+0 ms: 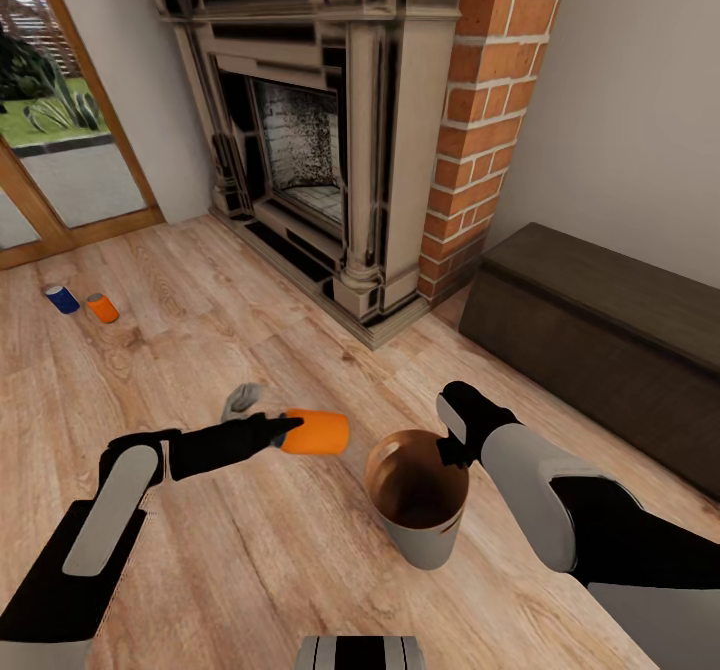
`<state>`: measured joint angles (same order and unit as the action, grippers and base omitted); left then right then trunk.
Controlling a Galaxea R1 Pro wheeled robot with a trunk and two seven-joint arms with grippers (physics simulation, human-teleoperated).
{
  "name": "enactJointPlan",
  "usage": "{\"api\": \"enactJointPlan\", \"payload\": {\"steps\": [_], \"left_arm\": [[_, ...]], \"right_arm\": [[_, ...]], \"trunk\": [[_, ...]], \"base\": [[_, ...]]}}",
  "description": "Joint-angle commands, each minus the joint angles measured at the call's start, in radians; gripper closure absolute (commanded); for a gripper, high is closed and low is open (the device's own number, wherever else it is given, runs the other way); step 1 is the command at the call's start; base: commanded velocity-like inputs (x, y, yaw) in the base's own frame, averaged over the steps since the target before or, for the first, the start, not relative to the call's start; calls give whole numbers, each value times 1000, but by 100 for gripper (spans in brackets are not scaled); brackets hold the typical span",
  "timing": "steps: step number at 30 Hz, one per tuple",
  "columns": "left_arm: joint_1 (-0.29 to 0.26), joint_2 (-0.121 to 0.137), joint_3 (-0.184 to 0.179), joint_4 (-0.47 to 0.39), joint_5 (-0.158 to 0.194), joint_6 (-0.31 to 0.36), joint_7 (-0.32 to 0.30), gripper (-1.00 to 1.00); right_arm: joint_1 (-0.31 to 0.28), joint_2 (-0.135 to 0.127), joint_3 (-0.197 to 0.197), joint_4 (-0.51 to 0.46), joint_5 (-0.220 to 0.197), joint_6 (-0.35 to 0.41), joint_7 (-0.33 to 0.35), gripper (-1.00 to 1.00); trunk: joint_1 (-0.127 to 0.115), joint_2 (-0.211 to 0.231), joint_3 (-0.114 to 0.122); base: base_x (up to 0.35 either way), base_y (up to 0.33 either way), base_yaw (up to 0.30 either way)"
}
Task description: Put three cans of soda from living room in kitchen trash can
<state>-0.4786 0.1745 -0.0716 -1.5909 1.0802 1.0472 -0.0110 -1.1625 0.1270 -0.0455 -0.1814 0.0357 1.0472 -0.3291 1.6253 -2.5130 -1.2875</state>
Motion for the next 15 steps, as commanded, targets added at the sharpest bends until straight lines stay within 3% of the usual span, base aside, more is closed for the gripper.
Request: {"api": "enactJointPlan", "payload": {"steps": [1, 4, 15], "left_arm": [[0, 14, 0, 0, 32, 0, 0, 100], [0, 27, 0, 0, 71, 0, -1, 100], [-2, 22, -10, 0, 120, 0, -1, 100]], "right_arm": [[0, 0, -4, 0, -13, 0, 2, 100], [0, 0, -4, 0, -13, 0, 2, 100], [0, 5, -3, 0, -13, 0, 1, 100]], "trunk": [[0, 0, 0], [0, 0, 0], [0, 0, 0]], "base": [[0, 0, 0], [0, 0, 0], [0, 0, 0]]}}
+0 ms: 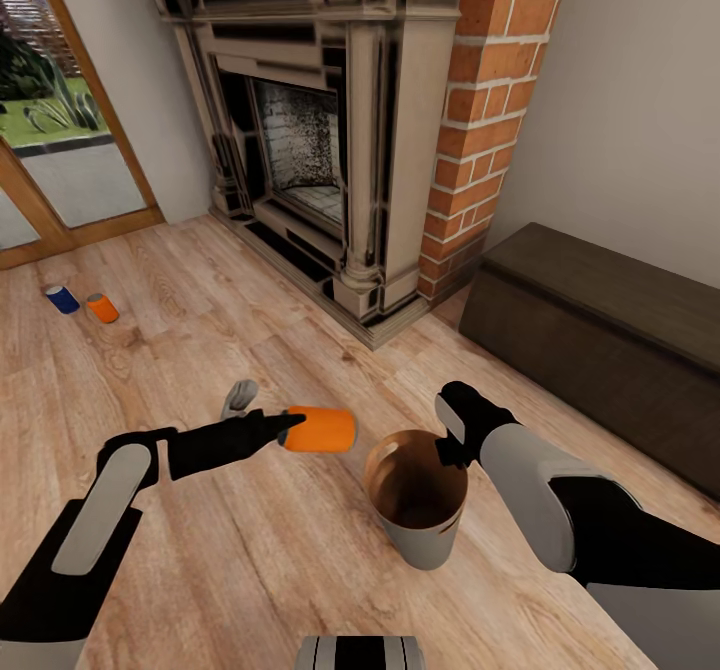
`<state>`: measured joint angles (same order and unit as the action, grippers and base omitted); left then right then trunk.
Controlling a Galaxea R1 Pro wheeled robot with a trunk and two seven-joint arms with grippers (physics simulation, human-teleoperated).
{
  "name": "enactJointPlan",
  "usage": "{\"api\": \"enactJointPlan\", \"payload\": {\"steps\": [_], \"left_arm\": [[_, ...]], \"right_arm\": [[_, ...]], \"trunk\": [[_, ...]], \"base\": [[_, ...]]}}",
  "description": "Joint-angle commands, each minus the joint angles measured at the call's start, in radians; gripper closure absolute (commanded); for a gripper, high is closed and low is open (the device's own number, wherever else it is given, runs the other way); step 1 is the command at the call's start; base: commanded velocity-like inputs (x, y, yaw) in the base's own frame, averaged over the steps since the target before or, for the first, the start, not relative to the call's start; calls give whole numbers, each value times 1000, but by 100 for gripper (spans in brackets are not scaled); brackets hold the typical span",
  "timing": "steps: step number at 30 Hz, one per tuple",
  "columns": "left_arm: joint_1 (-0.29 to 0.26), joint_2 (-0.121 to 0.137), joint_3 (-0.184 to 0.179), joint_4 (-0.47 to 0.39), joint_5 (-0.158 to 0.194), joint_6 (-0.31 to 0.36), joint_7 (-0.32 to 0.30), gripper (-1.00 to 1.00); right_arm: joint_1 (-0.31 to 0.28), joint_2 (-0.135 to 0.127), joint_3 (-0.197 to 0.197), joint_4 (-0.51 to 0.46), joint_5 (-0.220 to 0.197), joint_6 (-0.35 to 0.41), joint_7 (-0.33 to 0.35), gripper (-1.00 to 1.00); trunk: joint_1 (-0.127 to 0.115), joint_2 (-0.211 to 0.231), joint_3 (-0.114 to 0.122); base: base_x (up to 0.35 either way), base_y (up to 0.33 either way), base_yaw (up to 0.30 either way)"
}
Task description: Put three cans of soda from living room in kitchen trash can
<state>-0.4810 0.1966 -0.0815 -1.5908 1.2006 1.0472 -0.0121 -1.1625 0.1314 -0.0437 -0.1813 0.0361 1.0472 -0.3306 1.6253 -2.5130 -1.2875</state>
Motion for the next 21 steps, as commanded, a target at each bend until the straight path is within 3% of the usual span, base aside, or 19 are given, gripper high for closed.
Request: {"api": "enactJointPlan", "payload": {"steps": [1, 6, 11, 21], "left_arm": [[-1, -1, -2, 0, 10, 0, 0, 100], [-4, -6, -21, 0, 28, 0, -4, 100], [-6, -22, -44, 0, 32, 0, -6, 100], [-7, -26, -75, 0, 33, 0, -6, 100]], "right_arm": [[0, 1, -4, 0, -13, 0, 2, 100], [0, 3, -4, 0, -13, 0, 2, 100], [0, 3, -4, 0, -13, 0, 2, 100], [0, 5, -4, 0, -13, 0, 2, 100]], "trunk": [[0, 0, 0], [0, 0, 0], [-2, 1, 19], [-7, 3, 58]], "base": [[0, 0, 0], [0, 0, 0], [0, 0, 0], [0, 0, 0]]}}
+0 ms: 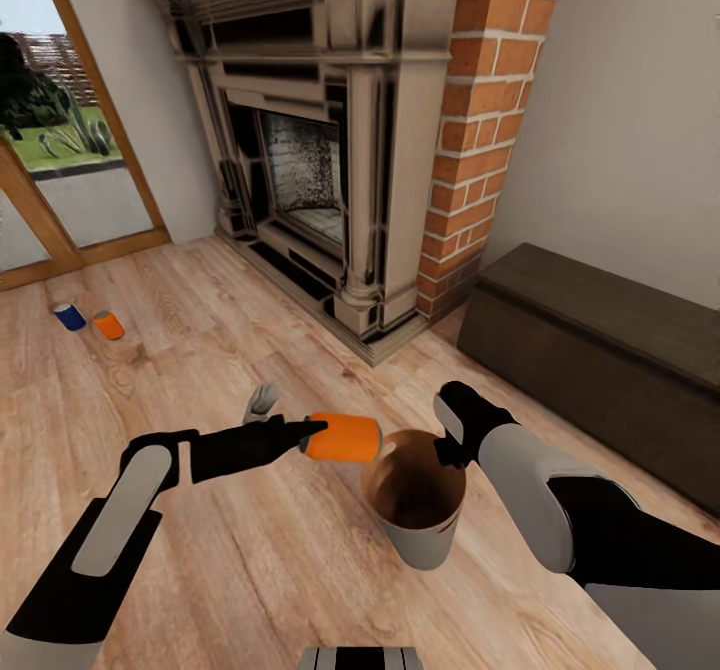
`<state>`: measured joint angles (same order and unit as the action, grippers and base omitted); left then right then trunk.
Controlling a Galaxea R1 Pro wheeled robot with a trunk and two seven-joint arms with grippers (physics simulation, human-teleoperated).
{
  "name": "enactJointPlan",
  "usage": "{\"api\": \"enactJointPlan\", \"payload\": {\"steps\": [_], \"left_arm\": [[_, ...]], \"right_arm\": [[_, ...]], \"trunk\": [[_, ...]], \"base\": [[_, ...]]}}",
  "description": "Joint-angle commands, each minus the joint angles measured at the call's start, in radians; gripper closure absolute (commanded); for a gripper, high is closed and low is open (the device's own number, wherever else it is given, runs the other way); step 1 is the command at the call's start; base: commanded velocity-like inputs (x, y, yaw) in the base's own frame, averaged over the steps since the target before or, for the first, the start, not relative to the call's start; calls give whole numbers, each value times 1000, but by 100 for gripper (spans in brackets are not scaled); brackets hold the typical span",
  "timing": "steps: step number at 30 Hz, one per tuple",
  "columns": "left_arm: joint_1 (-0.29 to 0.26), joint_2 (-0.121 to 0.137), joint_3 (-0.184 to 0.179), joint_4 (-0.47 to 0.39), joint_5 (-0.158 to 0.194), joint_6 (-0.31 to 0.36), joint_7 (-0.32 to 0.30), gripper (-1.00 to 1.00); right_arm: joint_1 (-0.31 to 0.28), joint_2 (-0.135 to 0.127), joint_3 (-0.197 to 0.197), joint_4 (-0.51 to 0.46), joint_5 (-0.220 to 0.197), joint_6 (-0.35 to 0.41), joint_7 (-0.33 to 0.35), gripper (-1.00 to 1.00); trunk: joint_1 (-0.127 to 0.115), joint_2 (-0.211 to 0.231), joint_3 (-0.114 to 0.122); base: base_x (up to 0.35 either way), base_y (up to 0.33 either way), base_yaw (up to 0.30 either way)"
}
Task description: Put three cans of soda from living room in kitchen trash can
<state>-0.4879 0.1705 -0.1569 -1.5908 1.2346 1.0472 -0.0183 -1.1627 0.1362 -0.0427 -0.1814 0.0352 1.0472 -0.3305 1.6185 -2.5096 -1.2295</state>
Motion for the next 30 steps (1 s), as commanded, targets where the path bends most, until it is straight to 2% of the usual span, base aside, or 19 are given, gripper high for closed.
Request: {"api": "enactJointPlan", "payload": {"steps": [1, 6, 10, 18, 21, 25, 30], "left_arm": [[0, 0, -2, 0, -1, 0, 0, 100], [0, -6, -11, 0, 0, 0, 0, 100], [0, -25, -22, 1, -1, 0, 2, 100], [0, -55, -32, 7, -9, 0, 13, 100], [0, -64, -53, 11, -15, 0, 43, 100], [0, -79, -59, 25, -21, 0, 99, 100], [0, -100, -62, 31, -30, 0, 136, 100]], "right_arm": [[0, 0, -5, 0, -12, 0, 2, 100], [0, 4, -5, 0, -12, 0, 2, 100], [0, 6, -5, 0, -12, 0, 2, 100], [0, 33, -5, -2, -13, 0, 3, 100], [0, 38, -5, -4, -15, 0, 7, 100], [0, 38, -5, -7, -16, 0, 12, 100], [0, 38, -5, -8, -17, 0, 14, 100]], "trunk": [[0, 0, 4], [-3, 1, 23], [-5, 2, 39], [-8, 4, 70], [-9, 5, 81], [-11, 6, 97], [-14, 7, 116]], "base": [[0, 0, 0], [0, 0, 0], [0, 0, 0], [0, 0, 0], [0, 0, 0], [0, 0, 0], [0, 0, 0]]}}
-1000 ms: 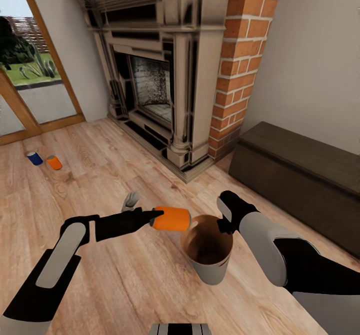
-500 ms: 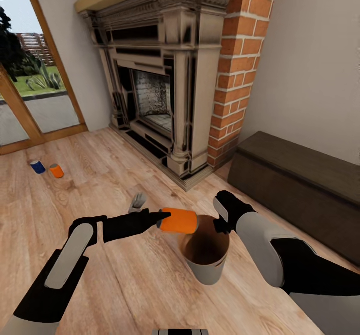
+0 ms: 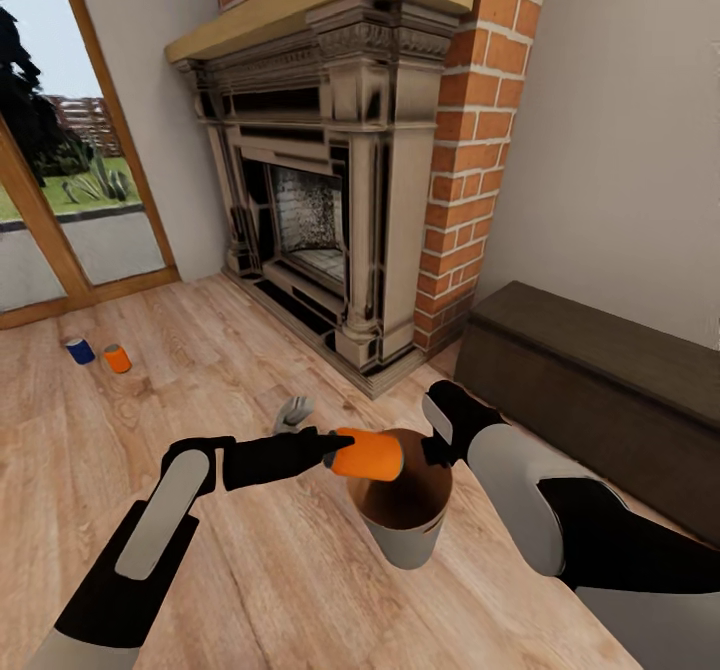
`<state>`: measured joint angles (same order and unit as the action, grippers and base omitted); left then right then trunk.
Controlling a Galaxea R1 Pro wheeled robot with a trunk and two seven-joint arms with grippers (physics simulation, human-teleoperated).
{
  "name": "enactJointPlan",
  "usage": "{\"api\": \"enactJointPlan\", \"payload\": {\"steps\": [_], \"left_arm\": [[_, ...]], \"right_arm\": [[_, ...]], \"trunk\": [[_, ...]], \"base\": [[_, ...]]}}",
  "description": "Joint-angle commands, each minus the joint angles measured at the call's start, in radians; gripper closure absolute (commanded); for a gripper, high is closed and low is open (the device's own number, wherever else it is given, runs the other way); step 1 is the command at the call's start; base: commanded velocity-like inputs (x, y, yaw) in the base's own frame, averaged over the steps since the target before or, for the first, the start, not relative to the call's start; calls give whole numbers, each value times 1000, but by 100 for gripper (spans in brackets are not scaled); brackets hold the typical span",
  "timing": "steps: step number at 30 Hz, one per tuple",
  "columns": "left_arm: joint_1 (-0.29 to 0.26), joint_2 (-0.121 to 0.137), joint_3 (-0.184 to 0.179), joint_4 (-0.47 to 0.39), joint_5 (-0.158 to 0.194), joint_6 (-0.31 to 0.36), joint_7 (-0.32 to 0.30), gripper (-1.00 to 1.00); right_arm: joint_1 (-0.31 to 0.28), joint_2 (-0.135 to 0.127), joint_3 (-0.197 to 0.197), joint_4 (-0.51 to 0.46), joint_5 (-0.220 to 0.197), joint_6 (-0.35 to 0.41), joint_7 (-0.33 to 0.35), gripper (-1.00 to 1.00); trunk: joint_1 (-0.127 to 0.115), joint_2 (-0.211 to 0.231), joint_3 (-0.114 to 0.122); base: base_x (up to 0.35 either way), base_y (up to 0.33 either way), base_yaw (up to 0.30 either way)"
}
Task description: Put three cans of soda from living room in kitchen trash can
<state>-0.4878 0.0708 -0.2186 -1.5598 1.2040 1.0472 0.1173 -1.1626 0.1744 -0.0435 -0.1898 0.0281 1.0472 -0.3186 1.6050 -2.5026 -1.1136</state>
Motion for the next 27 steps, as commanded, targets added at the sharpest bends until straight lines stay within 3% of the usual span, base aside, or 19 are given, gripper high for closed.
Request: {"api": "enactJointPlan", "payload": {"steps": [1, 8, 9, 13, 17, 22, 24, 27], "left_arm": [[0, 0, 0, 0, 0, 0, 0, 100], [0, -27, -6, 5, -9, 0, 49, 100], [0, -46, -16, 14, -32, 0, 68, 100], [0, -80, -25, 24, -90, 0, 78, 100], [0, -131, -37, 67, -182, -33, 85, 100], [0, -143, -45, 95, -213, -75, 86, 100], [0, -147, -68, 108, -228, -93, 88, 100], [0, -149, -87, 118, -271, -139, 90, 100]], "right_arm": [[0, 0, -4, 0, -10, 0, 2, 100], [0, 0, -4, 0, -13, 0, 6, 100], [0, 0, -4, 0, -14, 0, 15, 100], [0, 0, -4, 0, -14, 0, 34, 100], [0, 0, -4, 0, -15, 0, 50, 100], [0, 0, -4, 0, -16, 0, 54, 100], [0, 0, -4, 0, -16, 0, 55, 100], [0, 0, -4, 0, -16, 0, 60, 100]], "trunk": [[0, 0, 4], [0, 0, 4], [0, 0, 4], [0, 0, 4], [0, 0, 4], [0, 0, 4], [0, 0, 4], [0, 0, 4]], "base": [[0, 0, 0], [0, 0, 0], [0, 0, 0], [0, 0, 0], [0, 0, 0], [0, 0, 0], [0, 0, 0], [0, 0, 0]]}}
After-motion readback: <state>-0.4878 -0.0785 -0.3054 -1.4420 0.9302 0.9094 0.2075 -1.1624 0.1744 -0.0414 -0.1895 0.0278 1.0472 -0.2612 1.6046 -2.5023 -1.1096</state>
